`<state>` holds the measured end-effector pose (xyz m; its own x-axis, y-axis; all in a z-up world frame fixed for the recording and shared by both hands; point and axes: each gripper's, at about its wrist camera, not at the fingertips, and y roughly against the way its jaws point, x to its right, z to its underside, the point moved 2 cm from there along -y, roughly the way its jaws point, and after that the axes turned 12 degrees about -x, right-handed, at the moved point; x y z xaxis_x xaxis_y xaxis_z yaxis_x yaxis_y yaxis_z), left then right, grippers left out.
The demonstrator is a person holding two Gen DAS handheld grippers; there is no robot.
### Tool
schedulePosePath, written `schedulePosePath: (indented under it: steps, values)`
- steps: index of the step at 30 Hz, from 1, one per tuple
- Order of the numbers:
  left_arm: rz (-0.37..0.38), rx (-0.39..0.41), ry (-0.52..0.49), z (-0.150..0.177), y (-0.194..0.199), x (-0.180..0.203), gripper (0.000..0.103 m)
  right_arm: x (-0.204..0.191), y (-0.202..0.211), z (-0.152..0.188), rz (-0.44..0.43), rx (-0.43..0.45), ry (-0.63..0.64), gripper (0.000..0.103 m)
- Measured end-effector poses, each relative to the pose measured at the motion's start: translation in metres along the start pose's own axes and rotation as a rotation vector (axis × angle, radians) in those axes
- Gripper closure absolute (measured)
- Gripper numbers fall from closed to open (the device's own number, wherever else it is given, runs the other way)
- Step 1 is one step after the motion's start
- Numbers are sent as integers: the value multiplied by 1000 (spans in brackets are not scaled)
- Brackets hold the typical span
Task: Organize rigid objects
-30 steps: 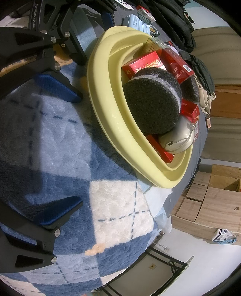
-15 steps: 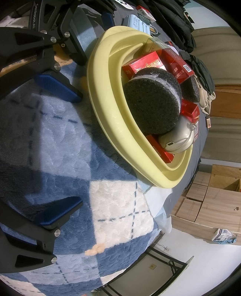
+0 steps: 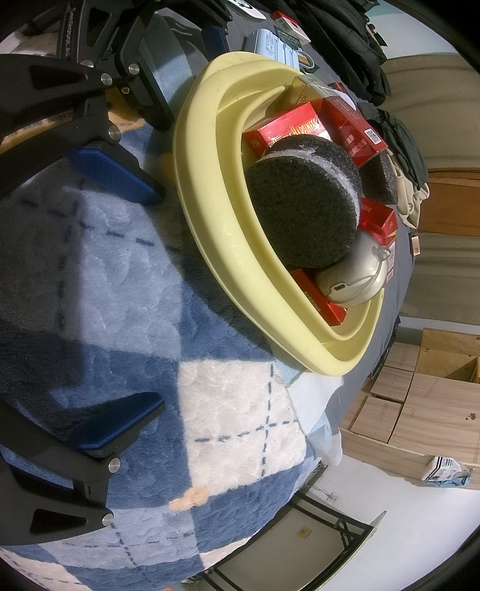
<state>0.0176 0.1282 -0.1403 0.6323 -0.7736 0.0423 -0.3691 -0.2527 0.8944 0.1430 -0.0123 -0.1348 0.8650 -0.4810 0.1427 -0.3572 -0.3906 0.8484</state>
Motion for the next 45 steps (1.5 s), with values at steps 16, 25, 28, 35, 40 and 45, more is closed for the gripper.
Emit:
schedulePosePath:
  steps: [16,25,28,35,40,45]
  values:
    - [-2,3,4,-3,0,0,0,0,2,2,-2,0,-1,0]
    - [-3,3,5,-3,2,0,0,0,3,2,-5,0,-3,0]
    - [-2,0,4,-3,2,0,0,-1,3,2,-5,0,-2,0]
    - [-1,-1,4,-1,1,0,0,-1,4,2,-3,0,-2,0]
    - [-1,-1,4,-1,2,0,0,-1,4,2,-2,0,-1,0]
    - [2,7,9,0,1,-1,0,-1,4,2,-2,0,-1,0]
